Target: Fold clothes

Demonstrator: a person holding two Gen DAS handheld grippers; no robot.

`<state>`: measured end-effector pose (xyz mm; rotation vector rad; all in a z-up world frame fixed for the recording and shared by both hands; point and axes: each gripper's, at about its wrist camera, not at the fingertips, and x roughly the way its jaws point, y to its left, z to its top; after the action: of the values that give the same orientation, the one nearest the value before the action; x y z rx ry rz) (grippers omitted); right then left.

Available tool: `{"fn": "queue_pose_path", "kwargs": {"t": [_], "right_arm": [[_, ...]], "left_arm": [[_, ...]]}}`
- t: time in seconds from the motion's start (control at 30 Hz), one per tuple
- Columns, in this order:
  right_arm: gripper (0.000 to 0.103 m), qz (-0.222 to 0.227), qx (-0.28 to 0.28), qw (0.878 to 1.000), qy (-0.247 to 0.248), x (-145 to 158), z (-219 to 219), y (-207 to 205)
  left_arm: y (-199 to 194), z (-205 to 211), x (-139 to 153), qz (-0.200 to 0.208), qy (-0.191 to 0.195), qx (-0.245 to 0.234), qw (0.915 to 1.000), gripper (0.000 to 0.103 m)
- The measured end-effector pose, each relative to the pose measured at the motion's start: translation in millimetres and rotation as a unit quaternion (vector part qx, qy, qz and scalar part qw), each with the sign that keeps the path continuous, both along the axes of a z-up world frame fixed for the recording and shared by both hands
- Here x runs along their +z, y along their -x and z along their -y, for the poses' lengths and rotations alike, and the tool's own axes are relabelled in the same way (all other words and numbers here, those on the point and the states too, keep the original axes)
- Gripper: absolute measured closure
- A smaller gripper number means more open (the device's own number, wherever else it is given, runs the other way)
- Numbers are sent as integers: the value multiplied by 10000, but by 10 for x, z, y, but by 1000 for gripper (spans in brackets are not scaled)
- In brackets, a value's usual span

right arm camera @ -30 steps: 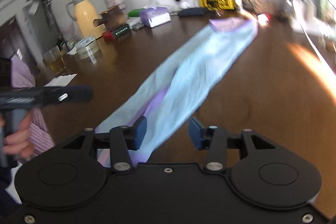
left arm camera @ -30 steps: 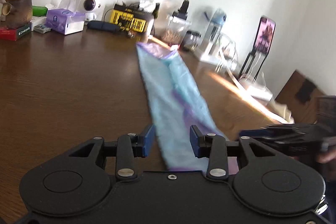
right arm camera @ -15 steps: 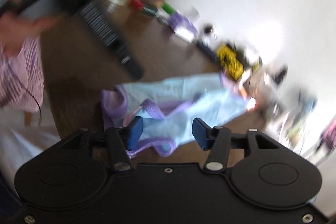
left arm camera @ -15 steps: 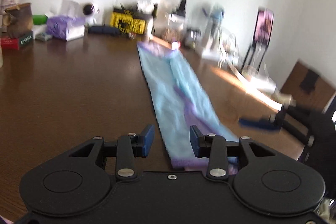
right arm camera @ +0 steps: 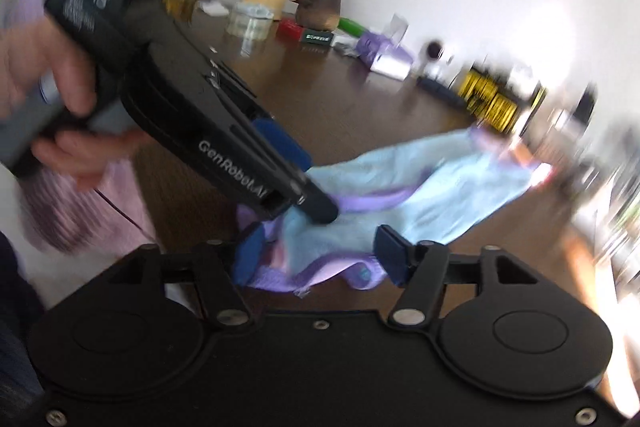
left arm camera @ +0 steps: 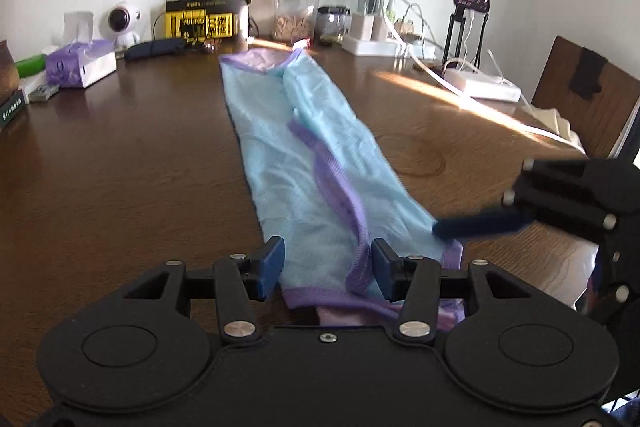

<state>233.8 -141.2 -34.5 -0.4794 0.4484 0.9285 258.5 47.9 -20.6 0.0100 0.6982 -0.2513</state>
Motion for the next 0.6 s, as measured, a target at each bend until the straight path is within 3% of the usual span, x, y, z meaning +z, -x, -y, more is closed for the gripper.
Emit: {"fn": "queue_pose_path", "kwargs": {"t": [0.07,0.13,0.27,0.33,0.4,0.47,0.5,0.6], "right_arm": [[32,-300,224,9993,-70,2,45,-19],[32,-316,330,9988,-152,70,93,-13],[31,-293,264,9977,-550,443,339,-355],[31,-205,-39,9971,-736,623,409,-701],[31,-166,-487,9950,-856,731,296,-1206],[40,-227,-848,9934,-735,712,18,-1775],[54,-262,-1017,9923,-652,689,-128,-2052],[61,-414,-1456,9879,-345,487,-504,-2695]], "left_arm": [[30,-43,-1,-59,37,-10,10000,56],[65,-108,43,-117,165,-80,9998,56],[23,-286,337,159,844,-364,9956,54],[-114,-250,421,304,1032,-422,9933,50],[-308,-70,415,349,897,-425,9945,50],[-456,131,353,288,707,-425,9962,50],[-526,218,296,198,682,-458,9964,51],[-619,305,166,-59,757,-474,9960,56]]}}
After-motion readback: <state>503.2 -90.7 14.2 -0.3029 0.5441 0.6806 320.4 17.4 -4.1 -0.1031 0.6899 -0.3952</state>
